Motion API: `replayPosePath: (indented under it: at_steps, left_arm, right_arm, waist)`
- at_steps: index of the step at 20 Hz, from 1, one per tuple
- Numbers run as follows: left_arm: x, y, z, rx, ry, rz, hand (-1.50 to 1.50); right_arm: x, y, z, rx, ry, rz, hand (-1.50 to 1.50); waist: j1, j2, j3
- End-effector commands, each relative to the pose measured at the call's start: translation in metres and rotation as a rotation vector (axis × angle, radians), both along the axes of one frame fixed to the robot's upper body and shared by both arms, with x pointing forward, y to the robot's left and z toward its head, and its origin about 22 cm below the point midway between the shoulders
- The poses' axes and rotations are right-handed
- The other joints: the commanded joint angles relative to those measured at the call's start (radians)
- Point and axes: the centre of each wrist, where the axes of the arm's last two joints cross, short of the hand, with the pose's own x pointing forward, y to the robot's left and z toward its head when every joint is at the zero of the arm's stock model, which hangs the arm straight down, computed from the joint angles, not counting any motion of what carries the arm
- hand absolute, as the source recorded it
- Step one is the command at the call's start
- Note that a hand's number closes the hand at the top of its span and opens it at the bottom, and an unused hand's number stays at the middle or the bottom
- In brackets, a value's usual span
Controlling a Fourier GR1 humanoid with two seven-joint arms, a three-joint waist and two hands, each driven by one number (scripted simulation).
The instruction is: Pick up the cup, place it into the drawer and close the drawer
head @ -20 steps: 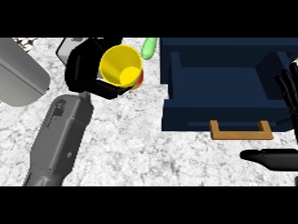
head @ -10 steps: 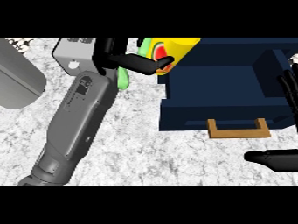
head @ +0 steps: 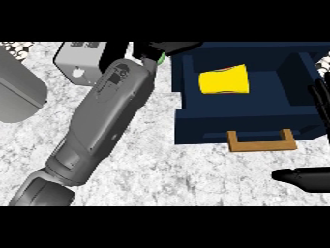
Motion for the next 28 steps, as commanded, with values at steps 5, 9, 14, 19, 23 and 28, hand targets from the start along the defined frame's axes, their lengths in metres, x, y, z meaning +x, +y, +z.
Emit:
replayPosePath:
  at_steps: [5,9,14,19,23,28]
  left_arm:
    - [0.006,-0.007,-0.026,0.078,0.058,0.010,1.50]
    - [0.003,-0.020,-0.031,0.114,0.076,0.019,1.50]
    - [-0.003,-0.022,-0.053,0.205,0.114,0.073,1.50]
    - [0.000,-0.030,-0.042,0.291,0.134,0.045,-1.50]
    - [-0.012,-0.030,-0.069,0.394,0.136,0.066,-1.50]
    - [-0.011,-0.040,-0.054,0.405,0.117,0.107,-1.50]
  right_arm:
    - [-0.003,-0.023,0.006,-0.003,-0.001,0.010,-1.50]
    - [0.004,-0.005,0.003,0.002,-0.012,0.026,-1.50]
    - [0.011,0.000,0.008,-0.003,-0.023,0.047,-1.50]
    - [0.013,0.002,0.009,0.005,-0.019,0.046,-1.50]
    - [0.020,0.002,0.006,-0.010,-0.028,0.044,-1.50]
    - [0.020,-0.001,0.010,-0.008,-0.021,0.049,-1.50]
  waist:
    - [-0.007,0.002,0.000]
    - [-0.027,0.005,0.000]
    - [-0.056,0.010,0.001]
    - [-0.052,0.013,0.001]
    - [-0.054,0.013,0.001]
    - [-0.050,0.012,0.001]
